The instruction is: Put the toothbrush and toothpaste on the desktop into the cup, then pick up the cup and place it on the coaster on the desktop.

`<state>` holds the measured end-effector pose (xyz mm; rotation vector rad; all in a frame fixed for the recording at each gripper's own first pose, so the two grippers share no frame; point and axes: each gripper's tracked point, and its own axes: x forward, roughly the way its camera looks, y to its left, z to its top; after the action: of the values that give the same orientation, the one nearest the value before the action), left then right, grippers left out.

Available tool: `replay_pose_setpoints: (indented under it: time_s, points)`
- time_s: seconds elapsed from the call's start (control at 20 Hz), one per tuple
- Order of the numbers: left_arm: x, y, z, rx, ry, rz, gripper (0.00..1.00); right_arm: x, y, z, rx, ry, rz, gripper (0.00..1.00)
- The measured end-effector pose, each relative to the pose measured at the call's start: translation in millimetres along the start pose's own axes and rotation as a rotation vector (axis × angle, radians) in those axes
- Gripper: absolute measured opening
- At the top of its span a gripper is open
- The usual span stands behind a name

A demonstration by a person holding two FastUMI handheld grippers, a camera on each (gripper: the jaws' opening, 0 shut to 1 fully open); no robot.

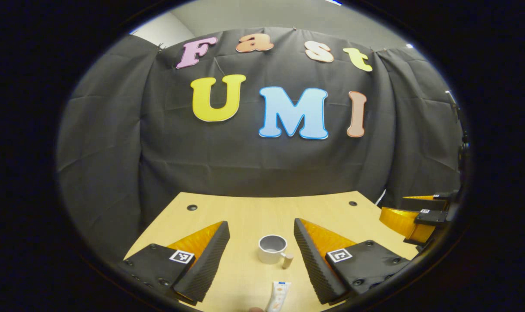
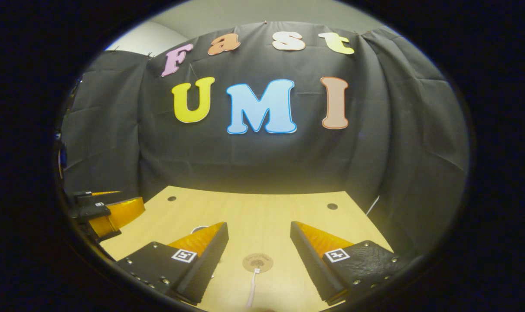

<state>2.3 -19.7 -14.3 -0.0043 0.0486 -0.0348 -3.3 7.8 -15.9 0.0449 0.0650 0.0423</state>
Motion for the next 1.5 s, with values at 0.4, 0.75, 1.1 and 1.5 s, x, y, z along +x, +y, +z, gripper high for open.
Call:
replay_pose_setpoints:
  time_s: [0.4,0.75,1.1,1.5]
  points:
    - [8.9,2.4,-32.7,0.019,0.1,0.005,0.93,5.4,-0.1,-34.4,-0.005,0.125,-0.023,0.92]
    - [24.6,-2.6,-149.0,0.067,0.384,-0.046,0.94,16.4,0.5,-133.8,0.015,0.458,-0.037,0.92]
    - [19.8,-21.8,-259.5,0.028,0.699,-0.134,0.97,25.3,9.1,-219.1,0.024,0.712,-0.038,0.92]
    - [23.2,-36.5,-337.0,-0.004,0.956,-0.177,0.98,45.6,24.1,-268.3,0.087,0.892,-0.01,0.94]
